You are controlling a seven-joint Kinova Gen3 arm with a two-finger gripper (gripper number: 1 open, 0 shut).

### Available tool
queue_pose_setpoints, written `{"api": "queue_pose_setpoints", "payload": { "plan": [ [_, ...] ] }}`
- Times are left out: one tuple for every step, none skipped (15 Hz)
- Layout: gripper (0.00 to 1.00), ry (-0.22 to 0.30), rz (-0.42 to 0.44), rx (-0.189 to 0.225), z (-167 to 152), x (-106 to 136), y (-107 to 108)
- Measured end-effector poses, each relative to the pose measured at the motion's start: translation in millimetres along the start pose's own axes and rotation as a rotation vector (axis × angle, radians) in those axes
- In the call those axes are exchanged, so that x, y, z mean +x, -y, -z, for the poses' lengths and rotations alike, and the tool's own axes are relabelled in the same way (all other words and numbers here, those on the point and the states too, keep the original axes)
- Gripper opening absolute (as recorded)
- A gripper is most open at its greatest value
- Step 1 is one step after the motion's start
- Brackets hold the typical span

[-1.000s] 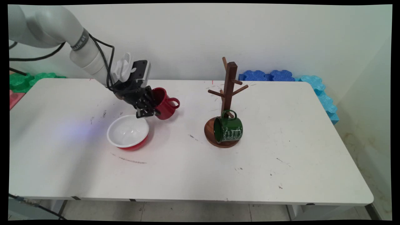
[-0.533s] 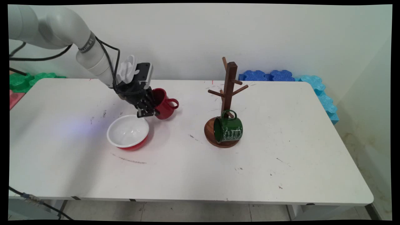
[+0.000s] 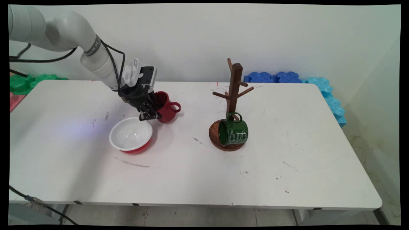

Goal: Place the picked object on the table

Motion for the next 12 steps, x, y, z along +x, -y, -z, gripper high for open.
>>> {"api": "queue_pose_setpoints", "payload": {
  "plan": [
    [0.0,0.003,0.0,-0.001,-0.8,-0.8,0.6],
    [0.0,0.005,0.0,-0.002,-1.5,-1.5,1.1],
    [0.0,0.007,0.0,-0.003,-2.2,-2.2,1.5],
    [0.0,0.01,0.0,-0.003,-2.8,-2.9,1.9],
    [0.0,0.012,-0.001,-0.004,-3.4,-3.6,2.3],
    [0.0,0.014,-0.001,-0.004,-3.9,-4.2,2.8],
    [0.0,0.015,-0.001,-0.004,-4.4,-4.7,3.3],
    [1.0,0.016,-0.001,-0.004,-5.0,-5.2,3.7],
    [1.0,0.017,-0.001,-0.004,-5.3,-5.7,4.2],
    [1.0,0.017,-0.001,-0.004,-5.7,-6.1,4.5],
    [1.0,0.018,-0.002,-0.004,-6.1,-6.6,4.9],
    [1.0,0.019,-0.002,-0.003,-6.4,-6.9,5.1]
  ]
}}
